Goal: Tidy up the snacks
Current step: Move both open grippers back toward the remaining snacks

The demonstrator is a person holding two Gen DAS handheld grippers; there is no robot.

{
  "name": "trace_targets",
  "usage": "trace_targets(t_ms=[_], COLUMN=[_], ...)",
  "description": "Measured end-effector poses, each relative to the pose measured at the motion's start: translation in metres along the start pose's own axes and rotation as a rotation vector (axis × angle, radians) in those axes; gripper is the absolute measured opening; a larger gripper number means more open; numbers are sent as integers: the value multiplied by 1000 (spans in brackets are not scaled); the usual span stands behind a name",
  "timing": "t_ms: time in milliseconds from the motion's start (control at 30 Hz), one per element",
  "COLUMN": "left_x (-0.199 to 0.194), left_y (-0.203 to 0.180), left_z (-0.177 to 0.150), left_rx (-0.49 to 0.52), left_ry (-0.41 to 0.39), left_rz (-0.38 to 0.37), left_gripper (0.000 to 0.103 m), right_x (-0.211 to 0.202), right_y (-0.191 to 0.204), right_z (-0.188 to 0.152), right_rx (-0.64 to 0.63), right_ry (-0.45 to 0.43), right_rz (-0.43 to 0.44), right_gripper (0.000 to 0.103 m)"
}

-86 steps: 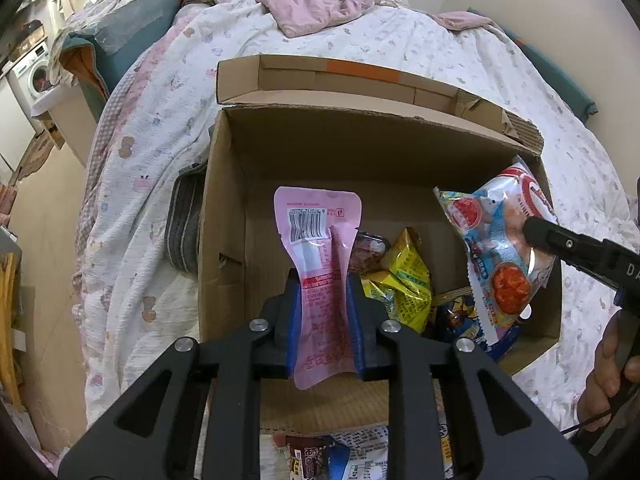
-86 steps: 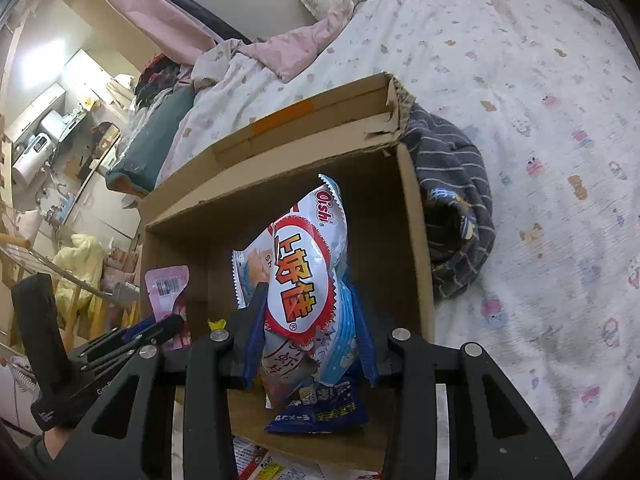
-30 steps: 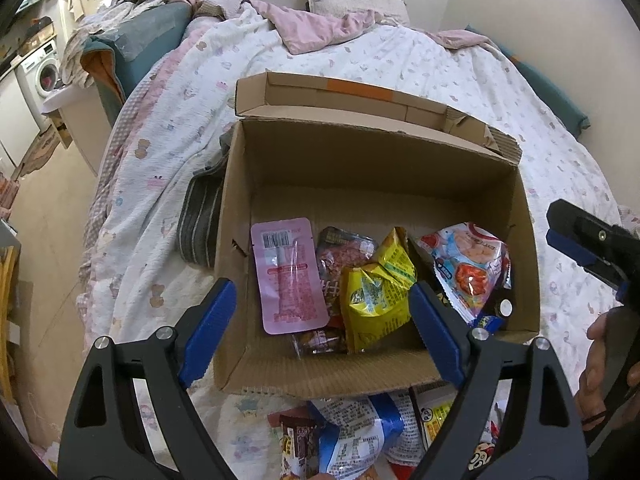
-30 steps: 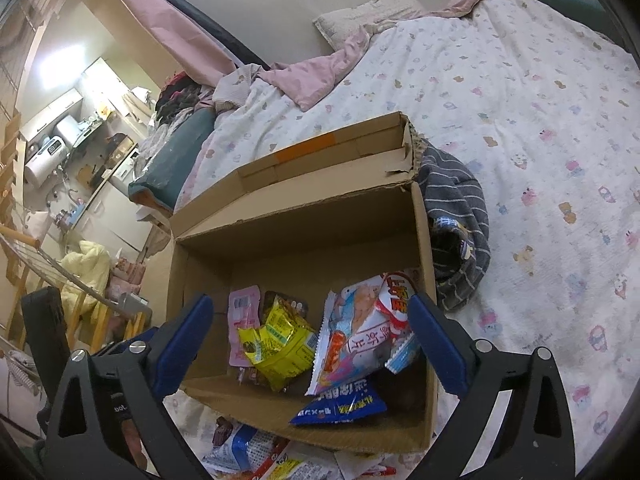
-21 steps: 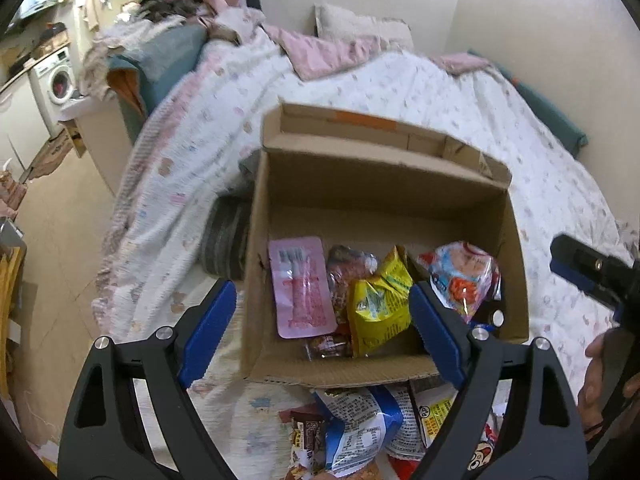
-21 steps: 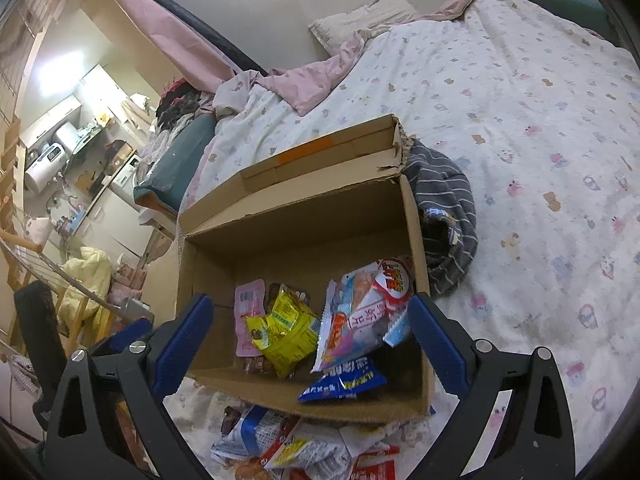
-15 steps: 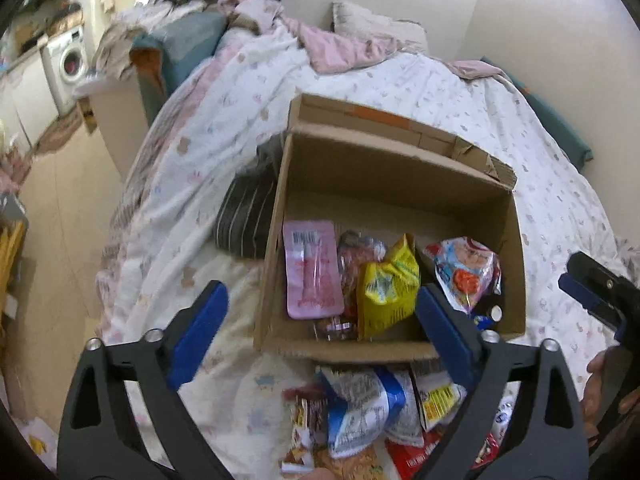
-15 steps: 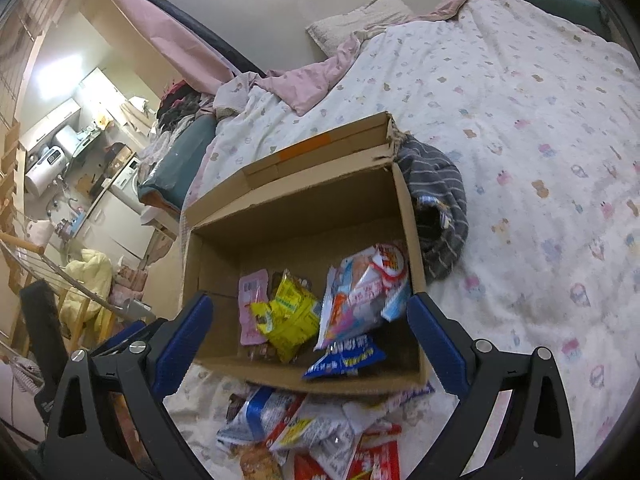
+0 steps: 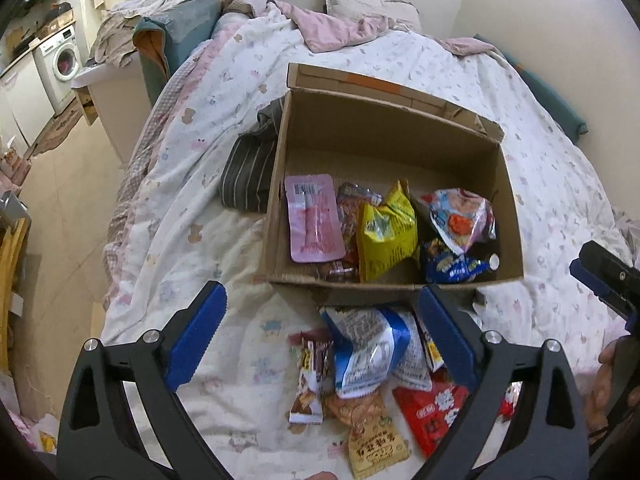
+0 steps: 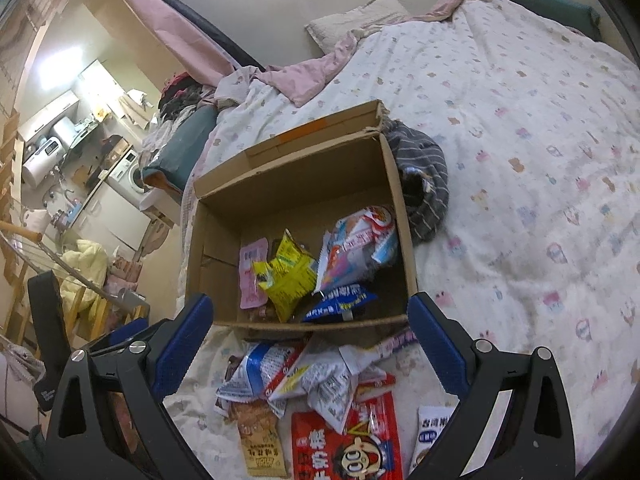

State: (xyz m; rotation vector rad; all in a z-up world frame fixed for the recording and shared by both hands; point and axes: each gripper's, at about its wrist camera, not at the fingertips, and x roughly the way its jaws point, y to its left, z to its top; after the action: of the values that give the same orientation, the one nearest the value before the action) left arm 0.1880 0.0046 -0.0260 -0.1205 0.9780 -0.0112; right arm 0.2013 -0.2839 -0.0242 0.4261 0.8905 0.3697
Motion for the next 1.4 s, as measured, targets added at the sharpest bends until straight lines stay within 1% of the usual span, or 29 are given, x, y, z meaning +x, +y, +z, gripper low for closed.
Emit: trace_targets(t_ms=[467, 667, 967, 1100, 1233, 1300, 1367, 1400], left_x=[-8, -9, -5, -1, 5, 11, 18, 25], left_y=[-2, -5, -6, -7, -11, -15, -15, -13], left_z=[-28, -38, -45, -48, -49, -49, -49, -47], left_rx=[30, 55, 41, 27, 11, 11, -4, -30], left_ry=[34, 41, 60, 75, 93, 114, 128, 147], left_rz=[-7, 1, -2, -1, -19, -25, -7, -25], left_gripper=[95, 95, 95, 95, 95, 95, 95, 95], right_x=[-23, -32, -37, -35, -35, -36, -38, -39], right_y=[-14, -28, -52, -60, -63, -64, -66, -66], right_z=[-30, -38, -48, -52, -53, -53, -54, -55], right_rx=[32, 38, 68, 84, 84, 85, 91, 94], right_ry=[8, 12, 46, 66, 72, 74, 76, 75], right_rz=[-43, -85, -136, -139, -141, -144, -144, -145], right_gripper=[100, 100, 100, 100, 100, 100, 100, 100])
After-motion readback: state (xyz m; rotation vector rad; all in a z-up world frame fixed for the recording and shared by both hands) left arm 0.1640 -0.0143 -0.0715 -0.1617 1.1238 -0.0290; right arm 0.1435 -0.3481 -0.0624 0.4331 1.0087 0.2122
